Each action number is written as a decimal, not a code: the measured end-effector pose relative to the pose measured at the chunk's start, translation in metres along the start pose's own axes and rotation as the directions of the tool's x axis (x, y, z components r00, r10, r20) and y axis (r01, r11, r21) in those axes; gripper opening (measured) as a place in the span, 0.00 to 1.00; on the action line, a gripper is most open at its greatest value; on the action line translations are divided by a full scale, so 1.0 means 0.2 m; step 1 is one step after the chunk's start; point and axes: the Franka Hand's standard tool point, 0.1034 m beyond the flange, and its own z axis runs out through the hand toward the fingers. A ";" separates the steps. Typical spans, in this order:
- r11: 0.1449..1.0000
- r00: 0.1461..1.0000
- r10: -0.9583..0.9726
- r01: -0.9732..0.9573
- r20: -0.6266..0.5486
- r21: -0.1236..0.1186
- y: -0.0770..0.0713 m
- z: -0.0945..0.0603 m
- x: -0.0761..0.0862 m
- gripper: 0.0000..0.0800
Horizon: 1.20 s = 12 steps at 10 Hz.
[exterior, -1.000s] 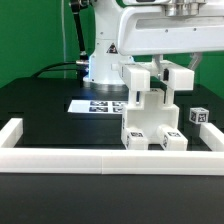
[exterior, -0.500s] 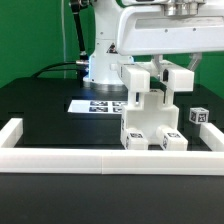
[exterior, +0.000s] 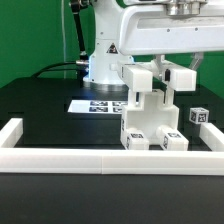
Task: Assemble chair
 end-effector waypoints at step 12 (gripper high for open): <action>0.994 0.993 -0.106 0.105 -0.051 -0.023 0.02 -0.01 0.04 0.36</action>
Offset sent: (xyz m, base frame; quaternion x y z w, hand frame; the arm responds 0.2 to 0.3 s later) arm 0.0000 0.0000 0.0000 0.0000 0.0000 0.0000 1.0000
